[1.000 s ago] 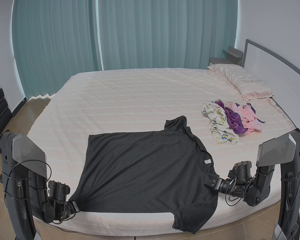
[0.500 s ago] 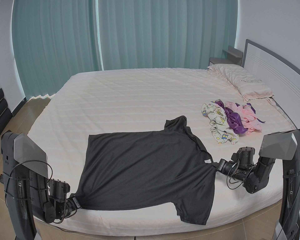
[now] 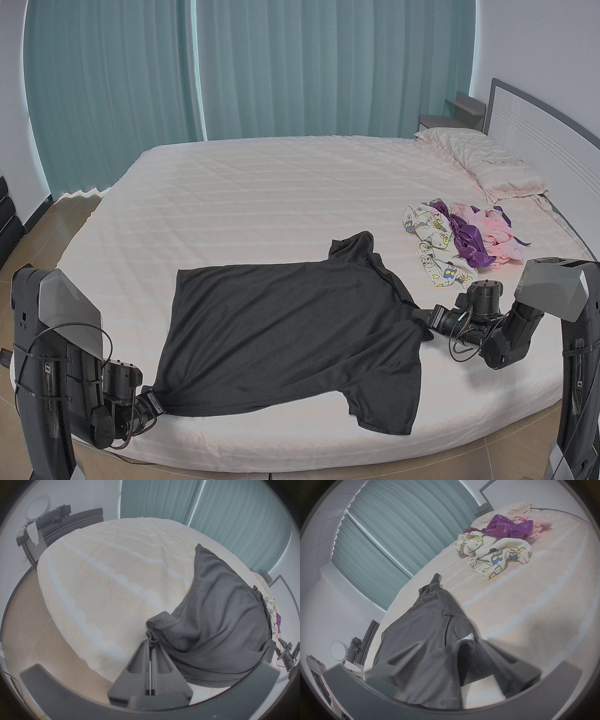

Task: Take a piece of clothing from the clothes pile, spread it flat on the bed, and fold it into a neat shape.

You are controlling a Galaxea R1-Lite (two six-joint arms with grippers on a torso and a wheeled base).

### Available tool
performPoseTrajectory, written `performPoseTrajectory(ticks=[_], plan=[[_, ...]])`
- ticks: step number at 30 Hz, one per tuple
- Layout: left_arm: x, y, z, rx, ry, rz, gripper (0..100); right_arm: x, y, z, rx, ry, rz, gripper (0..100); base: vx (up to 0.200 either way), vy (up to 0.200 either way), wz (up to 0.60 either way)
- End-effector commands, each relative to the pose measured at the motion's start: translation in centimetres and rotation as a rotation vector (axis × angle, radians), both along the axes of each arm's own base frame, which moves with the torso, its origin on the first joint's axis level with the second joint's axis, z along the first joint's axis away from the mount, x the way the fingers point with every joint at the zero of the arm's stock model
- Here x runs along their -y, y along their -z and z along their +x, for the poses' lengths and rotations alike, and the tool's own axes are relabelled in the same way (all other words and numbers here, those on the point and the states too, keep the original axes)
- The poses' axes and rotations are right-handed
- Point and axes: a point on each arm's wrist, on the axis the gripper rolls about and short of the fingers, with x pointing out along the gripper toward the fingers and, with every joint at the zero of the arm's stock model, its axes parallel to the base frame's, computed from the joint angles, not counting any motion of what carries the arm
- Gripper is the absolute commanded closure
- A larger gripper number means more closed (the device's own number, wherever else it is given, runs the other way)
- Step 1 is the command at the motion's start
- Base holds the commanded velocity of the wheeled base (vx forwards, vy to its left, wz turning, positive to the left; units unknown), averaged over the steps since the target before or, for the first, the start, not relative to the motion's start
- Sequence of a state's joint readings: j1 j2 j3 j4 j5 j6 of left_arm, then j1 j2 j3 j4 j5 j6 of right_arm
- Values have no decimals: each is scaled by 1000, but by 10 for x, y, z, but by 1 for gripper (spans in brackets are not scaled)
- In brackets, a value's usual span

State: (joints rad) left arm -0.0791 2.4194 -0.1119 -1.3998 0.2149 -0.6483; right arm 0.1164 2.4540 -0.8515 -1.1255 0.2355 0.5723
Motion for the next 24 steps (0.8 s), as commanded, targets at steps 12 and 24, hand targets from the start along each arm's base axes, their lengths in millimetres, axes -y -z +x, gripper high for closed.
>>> performPoseTrajectory(ticks=[12,24], plan=[[0,3,-2,-16,9,-16,100,11,-24,-84,-191,82,113,0,0,0,0],[0,3,-2,-16,1,-25,100,-32,4,-179,-367,-96,88,0,0,0,0]])
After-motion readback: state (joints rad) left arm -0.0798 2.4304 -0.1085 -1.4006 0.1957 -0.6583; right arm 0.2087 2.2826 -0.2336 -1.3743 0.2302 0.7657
